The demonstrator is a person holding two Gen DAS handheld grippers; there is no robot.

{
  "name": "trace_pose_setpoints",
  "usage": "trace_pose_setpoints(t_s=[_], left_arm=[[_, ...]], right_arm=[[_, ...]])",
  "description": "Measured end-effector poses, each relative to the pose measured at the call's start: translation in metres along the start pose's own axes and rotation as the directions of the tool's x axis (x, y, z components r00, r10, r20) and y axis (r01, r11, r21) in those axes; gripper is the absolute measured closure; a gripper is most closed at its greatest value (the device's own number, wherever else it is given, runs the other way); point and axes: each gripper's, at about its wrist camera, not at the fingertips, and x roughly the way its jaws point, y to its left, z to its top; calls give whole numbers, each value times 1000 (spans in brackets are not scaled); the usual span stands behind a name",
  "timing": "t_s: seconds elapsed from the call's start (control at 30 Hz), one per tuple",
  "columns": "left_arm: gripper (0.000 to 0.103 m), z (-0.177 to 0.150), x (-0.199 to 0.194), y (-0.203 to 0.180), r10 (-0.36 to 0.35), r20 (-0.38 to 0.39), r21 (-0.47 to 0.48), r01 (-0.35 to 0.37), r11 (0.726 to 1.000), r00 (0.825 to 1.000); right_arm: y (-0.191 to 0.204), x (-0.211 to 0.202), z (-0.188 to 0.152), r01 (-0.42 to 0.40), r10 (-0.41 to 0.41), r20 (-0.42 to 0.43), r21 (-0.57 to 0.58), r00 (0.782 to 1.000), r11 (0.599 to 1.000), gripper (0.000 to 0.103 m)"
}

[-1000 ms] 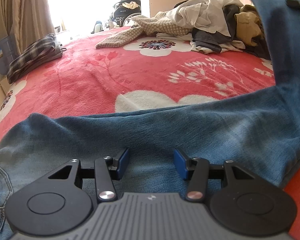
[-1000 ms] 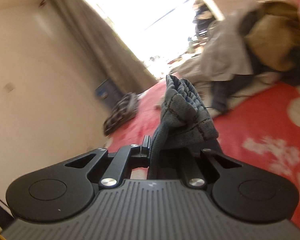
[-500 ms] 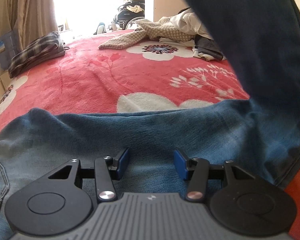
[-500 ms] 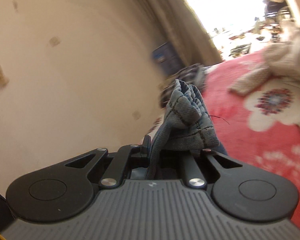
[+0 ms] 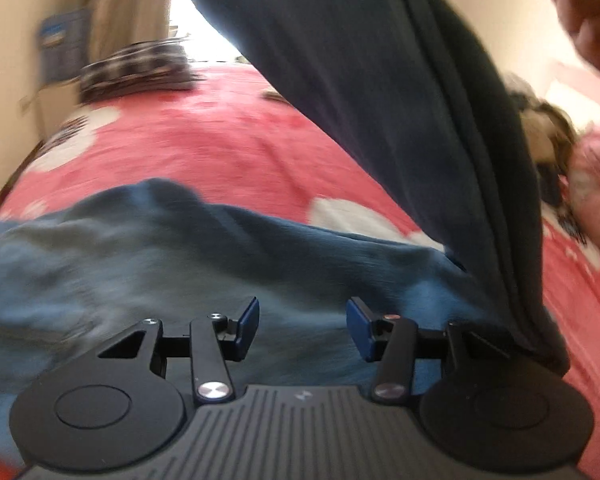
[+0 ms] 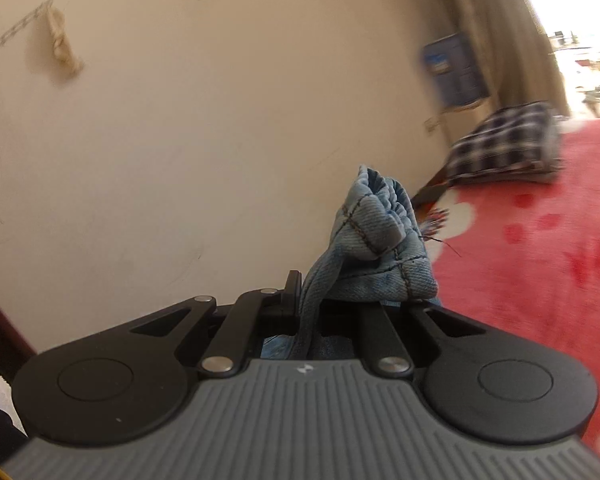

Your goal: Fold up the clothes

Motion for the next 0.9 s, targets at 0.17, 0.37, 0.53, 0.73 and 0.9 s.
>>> trace_pose_setpoints(t_s=[0.17, 0.37, 0.53, 0.73, 0.9], left_arm=[[54, -10, -45, 47, 105, 15, -141, -102, 985, 994], [54, -24, -97, 99, 230, 10, -283, -218, 934, 973], [54, -36, -126, 142, 302, 18, -412, -268, 871, 953], [54, -56, -146, 188, 290, 37, -600, -211, 772, 956], [53, -67, -153, 208, 273, 57, -669, -166, 724, 960]], right_arm=[[22, 43, 5, -62, 58, -74, -52, 996, 997, 97], [40, 112, 2, -113, 94, -168, -108, 981, 988, 97], [62, 178, -25, -108, 45, -270, -223, 962, 969, 97], [77, 243, -62, -140, 1, -420, -300, 908, 944, 84], [77, 261, -67, -203, 65, -446, -267, 893, 942, 42]])
